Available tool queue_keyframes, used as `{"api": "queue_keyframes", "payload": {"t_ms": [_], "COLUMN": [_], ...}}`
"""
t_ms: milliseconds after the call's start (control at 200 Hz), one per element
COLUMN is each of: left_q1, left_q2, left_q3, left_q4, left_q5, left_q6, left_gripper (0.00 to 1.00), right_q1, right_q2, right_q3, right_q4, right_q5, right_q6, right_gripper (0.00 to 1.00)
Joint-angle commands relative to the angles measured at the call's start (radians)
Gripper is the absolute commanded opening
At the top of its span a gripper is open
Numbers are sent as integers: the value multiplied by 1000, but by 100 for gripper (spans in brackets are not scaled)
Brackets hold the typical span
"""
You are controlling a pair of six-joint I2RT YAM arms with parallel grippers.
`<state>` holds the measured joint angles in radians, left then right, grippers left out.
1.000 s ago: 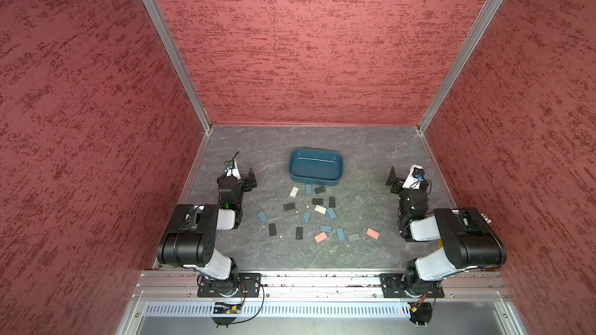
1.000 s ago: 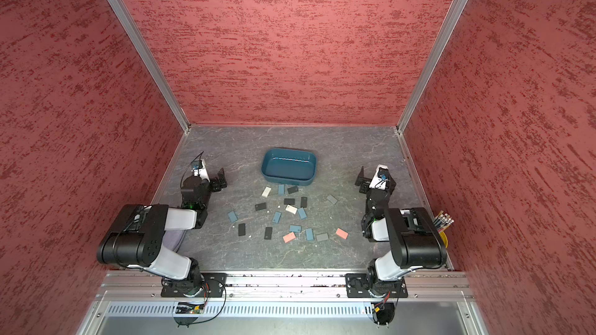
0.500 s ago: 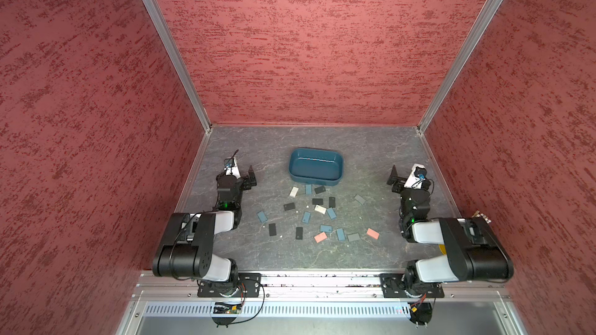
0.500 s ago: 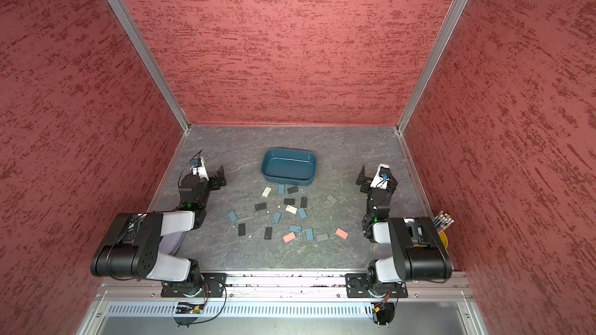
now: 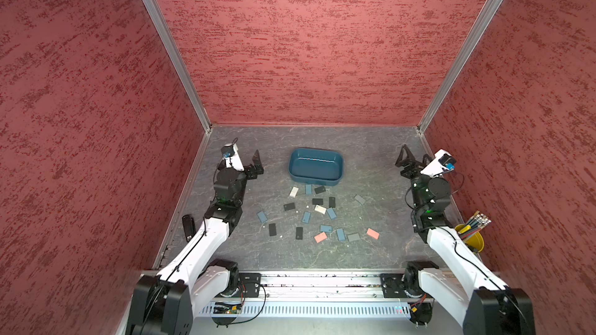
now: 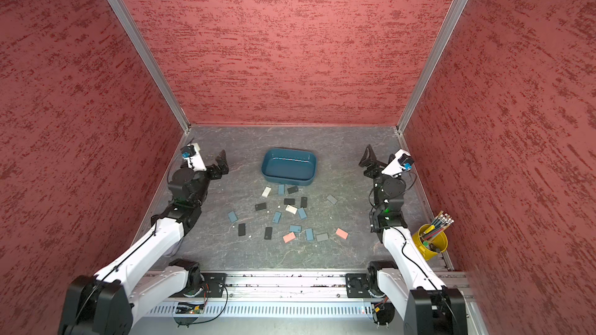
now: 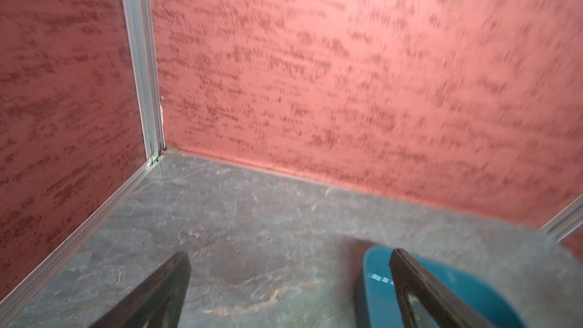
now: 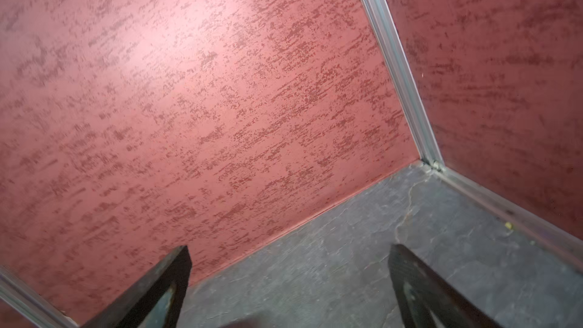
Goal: Put the eraser in the storage box
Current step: Pick up the eraser from the center of the board.
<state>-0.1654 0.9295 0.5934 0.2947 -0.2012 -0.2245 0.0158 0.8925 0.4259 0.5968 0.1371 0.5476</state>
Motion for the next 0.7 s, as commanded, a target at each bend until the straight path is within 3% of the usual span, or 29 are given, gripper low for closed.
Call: {"api": "queue_keyframes", "payload": {"t_ms": [0,55,135,245,326,406,486,586,696], "left_q1": [38,76,163,222,196,122,77,-3,-45], "left_q2": [-53,-71,-76,-32,-29,-73,-62,-17,28], "left_q3": [64,87,90,109,97,66,105,166,205], "left_q4": [-246,-352,-335,-371,-395,-396,-469,-597,-694], "left_q5": [14,9,238,383,345,222,223,126,94], "left_q6": [-293,-457,-446,-474,-465,-440,-407,-372,-373], "left_gripper": [100,100,100,100,100,100,100,100,100], "right_q1": [0,0,0,7,8,9,9,17,32], "right_q2": [-57,-70,-73,-105,-81,-25,28,54,40], "right_q3": [-76,-93,-124,-206,-140,-53,7,9,-18], "right_q4": [-17,14,51,135,-29,-187,-320,-395,-460], "right_q5": [-103,-129,-112,-49,-43,-58,-62,-56,-14], "right_q6": [131,108,120,154,128,93,72,66,63], "right_gripper": [99,99,99,99,99,99,99,99,99]}}
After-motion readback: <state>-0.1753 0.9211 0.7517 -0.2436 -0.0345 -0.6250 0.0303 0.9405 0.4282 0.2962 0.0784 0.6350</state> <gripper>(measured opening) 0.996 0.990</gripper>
